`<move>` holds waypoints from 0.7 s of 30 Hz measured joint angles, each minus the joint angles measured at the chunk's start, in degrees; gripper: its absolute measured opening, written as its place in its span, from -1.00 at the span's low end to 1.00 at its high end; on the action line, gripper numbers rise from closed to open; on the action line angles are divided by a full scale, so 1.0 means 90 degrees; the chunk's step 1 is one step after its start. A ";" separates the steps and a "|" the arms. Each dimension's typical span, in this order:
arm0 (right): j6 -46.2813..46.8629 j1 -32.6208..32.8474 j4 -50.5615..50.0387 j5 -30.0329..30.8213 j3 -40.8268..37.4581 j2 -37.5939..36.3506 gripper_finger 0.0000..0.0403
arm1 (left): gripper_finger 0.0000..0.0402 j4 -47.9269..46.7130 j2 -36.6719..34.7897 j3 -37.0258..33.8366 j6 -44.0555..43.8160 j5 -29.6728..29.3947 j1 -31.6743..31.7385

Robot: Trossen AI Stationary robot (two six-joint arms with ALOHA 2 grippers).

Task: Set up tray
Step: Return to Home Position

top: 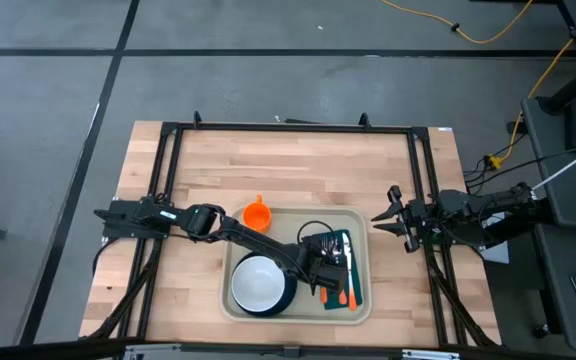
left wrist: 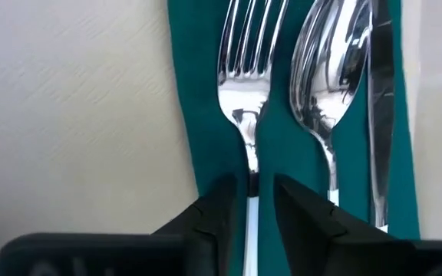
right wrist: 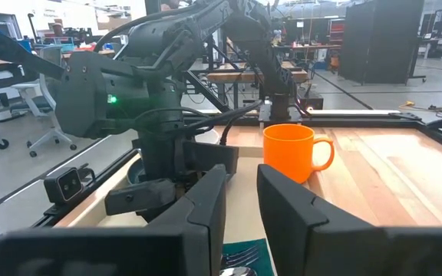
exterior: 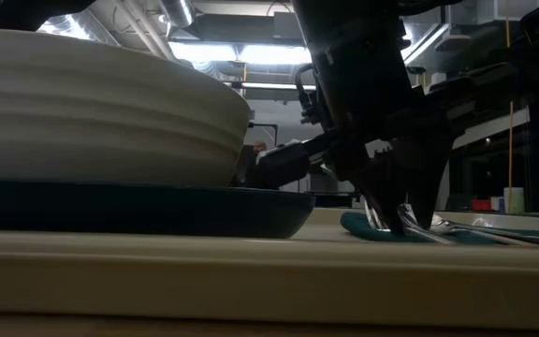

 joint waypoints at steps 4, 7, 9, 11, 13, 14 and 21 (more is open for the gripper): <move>-0.0001 0.0000 -0.0001 0.0000 0.0000 0.0001 -0.59 | -0.50 0.0030 0.0000 0.0000 -0.0046 -0.0156 0.0005; 0.0009 -0.0001 0.0000 0.0000 0.0000 0.0001 -0.59 | -0.43 0.0044 -0.0027 0.0000 -0.0008 -0.0014 0.0005; 0.0001 -0.0002 0.0001 0.0000 0.0000 0.0001 -0.59 | -0.40 0.0048 -0.0062 0.0000 0.0014 0.0150 0.0005; 0.0002 0.0000 0.0001 0.0000 0.0000 -0.0001 -0.59 | -0.37 -0.0012 -0.0127 -0.0002 0.0091 0.0197 0.0005; 0.0009 -0.0002 -0.0001 0.0000 0.0000 0.0001 -0.59 | -0.36 -0.0003 -0.0202 0.0000 0.0133 0.0208 0.0006; 0.0005 0.0000 -0.0001 0.0000 0.0000 -0.0001 -0.59 | -0.36 -0.0071 -0.0256 -0.0002 0.0173 0.0213 0.0017; -0.0001 0.0000 -0.0001 0.0000 0.0000 -0.0001 -0.59 | -0.35 -0.0056 -0.1162 -0.0005 0.1216 0.0247 0.0168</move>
